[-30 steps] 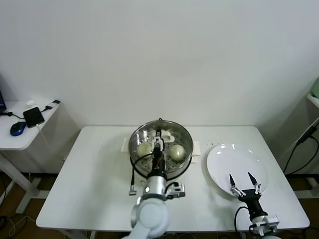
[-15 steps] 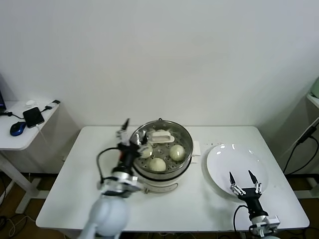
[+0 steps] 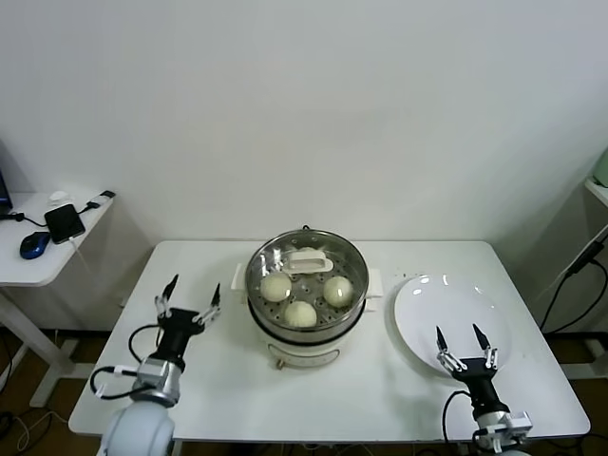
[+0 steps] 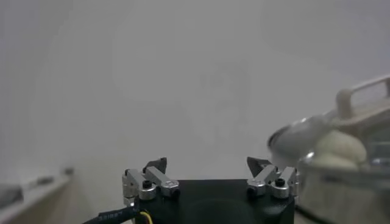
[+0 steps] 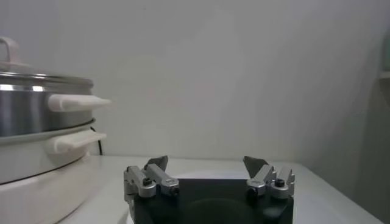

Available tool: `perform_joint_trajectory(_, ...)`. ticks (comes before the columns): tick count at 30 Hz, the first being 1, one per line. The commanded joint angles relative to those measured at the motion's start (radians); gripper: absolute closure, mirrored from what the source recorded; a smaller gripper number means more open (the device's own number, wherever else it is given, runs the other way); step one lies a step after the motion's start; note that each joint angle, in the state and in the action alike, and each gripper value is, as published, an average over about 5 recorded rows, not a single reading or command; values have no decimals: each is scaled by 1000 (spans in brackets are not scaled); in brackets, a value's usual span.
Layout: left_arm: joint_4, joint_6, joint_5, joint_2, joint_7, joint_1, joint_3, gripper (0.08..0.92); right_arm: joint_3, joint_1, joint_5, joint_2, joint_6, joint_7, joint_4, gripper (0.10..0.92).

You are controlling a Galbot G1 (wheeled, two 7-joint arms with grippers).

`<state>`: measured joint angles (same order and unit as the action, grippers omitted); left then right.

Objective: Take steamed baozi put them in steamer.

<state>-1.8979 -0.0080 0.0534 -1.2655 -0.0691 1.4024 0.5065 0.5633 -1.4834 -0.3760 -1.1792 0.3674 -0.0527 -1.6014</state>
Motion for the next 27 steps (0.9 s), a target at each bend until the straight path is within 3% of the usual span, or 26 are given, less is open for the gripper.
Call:
perform_joint_trajectory(1, 113, -118, 319, 56, -24, 76, 99, 177, -4, 5, -5, -2, 3, 26, 8, 203)
perform_joint_trajectory(5, 232, -185, 299, 41, -4, 61, 71, 177, -5, 9, -4, 1, -3, 32, 15, 203)
perform_joint_trajectory(11, 311, -230, 277, 18, 16, 60, 54, 177, -6, 11, -5, 1, -10, 36, 11, 203)
perform_joint_trajectory(27, 286, -258, 245, -13, 44, 76, 25, 177, -6, 0, -7, 1, -10, 37, 5, 203)
